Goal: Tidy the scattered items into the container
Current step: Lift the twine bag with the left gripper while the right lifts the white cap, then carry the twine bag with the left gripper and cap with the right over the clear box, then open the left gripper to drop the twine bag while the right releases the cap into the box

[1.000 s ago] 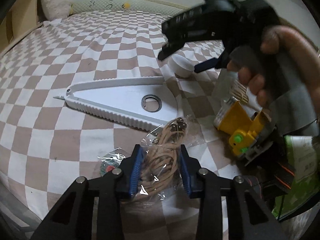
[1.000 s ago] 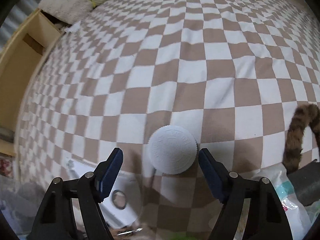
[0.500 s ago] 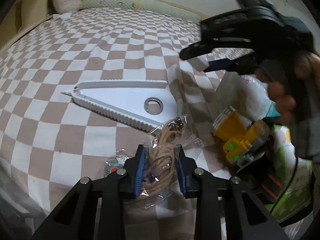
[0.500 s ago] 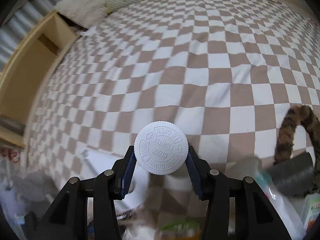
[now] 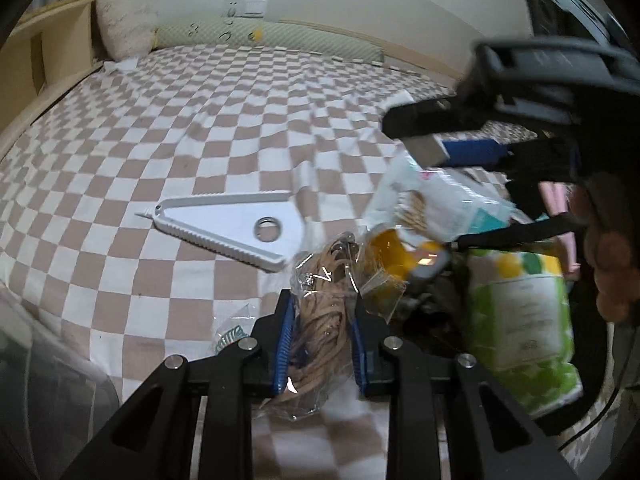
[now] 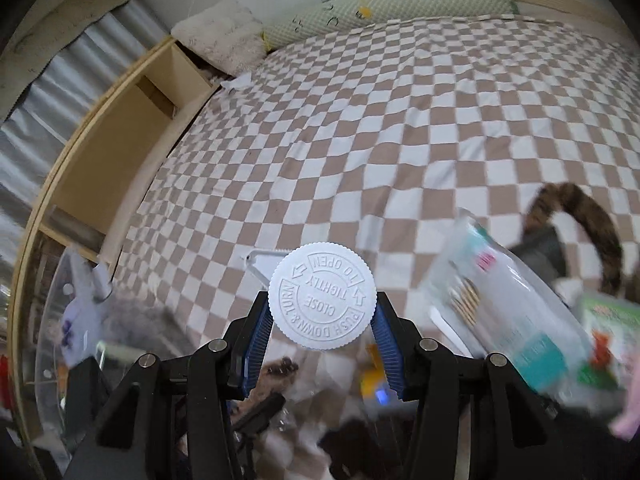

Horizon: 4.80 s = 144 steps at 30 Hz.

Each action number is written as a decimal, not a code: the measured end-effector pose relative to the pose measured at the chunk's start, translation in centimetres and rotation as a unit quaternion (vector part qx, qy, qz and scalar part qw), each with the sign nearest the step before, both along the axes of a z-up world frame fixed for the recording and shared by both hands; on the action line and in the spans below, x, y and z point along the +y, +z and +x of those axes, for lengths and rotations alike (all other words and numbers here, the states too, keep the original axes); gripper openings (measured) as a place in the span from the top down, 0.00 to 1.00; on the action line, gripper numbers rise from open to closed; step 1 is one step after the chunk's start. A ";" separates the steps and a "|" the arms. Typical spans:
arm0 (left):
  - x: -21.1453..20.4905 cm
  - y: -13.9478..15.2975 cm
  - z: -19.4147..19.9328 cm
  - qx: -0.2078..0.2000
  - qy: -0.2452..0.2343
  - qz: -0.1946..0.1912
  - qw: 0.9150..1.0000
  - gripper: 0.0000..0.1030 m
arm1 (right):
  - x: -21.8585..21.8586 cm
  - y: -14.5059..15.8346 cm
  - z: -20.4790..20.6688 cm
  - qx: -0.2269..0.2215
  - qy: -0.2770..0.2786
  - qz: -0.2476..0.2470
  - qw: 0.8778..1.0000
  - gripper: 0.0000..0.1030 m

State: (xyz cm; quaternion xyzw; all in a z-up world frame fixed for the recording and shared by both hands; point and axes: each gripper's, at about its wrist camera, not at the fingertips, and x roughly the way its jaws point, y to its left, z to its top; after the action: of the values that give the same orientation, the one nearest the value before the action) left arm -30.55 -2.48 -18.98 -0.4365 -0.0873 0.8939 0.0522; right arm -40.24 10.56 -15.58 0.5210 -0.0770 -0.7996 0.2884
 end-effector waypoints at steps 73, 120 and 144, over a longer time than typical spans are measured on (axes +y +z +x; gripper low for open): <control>-13.4 22.0 23.9 0.106 0.149 0.038 0.982 0.75 | 2.4 12.9 29.0 0.082 0.028 -0.067 0.994 0.51; -26.0 16.6 21.9 0.042 0.279 0.076 0.956 0.04 | -7.2 11.4 25.6 0.047 0.139 -0.108 0.983 0.51; -28.1 18.1 27.5 0.090 0.279 0.090 0.952 0.04 | -22.1 9.3 18.2 0.063 0.197 0.027 0.978 0.51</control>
State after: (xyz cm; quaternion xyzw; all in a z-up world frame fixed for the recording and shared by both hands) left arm -3.01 -30.62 -0.86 -0.3061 -0.2806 0.8969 -0.1523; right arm -22.00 -11.59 -6.24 0.4824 0.0667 -0.7599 0.4306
